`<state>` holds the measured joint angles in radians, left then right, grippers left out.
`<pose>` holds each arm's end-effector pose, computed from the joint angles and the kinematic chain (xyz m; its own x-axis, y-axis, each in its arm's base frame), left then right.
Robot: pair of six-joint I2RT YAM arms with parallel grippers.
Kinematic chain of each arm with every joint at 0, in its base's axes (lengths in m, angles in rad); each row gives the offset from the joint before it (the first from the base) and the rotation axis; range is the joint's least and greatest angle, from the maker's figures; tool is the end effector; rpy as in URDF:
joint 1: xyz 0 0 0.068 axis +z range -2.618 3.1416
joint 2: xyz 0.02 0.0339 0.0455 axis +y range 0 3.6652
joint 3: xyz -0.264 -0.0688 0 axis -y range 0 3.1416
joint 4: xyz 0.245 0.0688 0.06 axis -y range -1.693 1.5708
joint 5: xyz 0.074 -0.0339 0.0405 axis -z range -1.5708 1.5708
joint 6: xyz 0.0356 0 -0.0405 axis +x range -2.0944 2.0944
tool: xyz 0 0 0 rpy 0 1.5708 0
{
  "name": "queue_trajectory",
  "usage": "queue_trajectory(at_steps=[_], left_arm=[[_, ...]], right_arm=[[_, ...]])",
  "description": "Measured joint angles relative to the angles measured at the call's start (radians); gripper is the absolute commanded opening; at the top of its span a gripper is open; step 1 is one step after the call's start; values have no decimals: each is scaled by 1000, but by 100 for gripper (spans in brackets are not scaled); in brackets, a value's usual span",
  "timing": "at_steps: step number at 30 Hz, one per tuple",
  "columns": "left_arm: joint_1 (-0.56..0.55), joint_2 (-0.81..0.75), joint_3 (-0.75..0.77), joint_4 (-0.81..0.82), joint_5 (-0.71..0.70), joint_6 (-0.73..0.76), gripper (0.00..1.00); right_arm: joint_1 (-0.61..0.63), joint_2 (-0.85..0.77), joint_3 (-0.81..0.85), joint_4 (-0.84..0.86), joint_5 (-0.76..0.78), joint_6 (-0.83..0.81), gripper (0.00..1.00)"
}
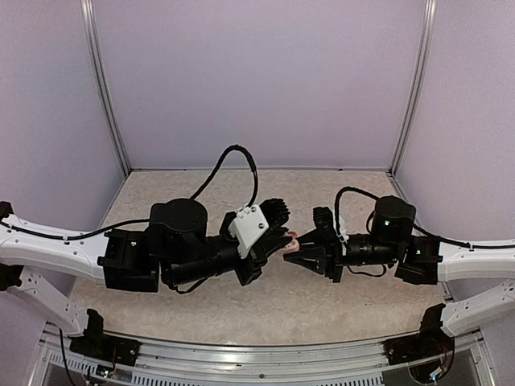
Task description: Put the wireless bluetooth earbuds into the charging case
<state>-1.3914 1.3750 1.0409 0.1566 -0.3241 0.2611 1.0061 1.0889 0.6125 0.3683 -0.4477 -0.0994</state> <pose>0.0693 -0.3186 0.3298 0.1959 0.2911 -0.9364 0.8552 0.4165 0.3084 0.1199 0.2180 0.2770 0.0410 -0.1025 -0.9939 -0.9926 0.1092 -0.0522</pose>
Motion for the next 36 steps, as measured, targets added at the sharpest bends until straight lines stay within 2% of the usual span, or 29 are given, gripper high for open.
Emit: queue_trajectory(at_steps=[36], left_arm=[[-36, 55, 16, -6, -122, 5, 8]], right_arm=[[3, -6, -32, 45, 20, 112, 0]])
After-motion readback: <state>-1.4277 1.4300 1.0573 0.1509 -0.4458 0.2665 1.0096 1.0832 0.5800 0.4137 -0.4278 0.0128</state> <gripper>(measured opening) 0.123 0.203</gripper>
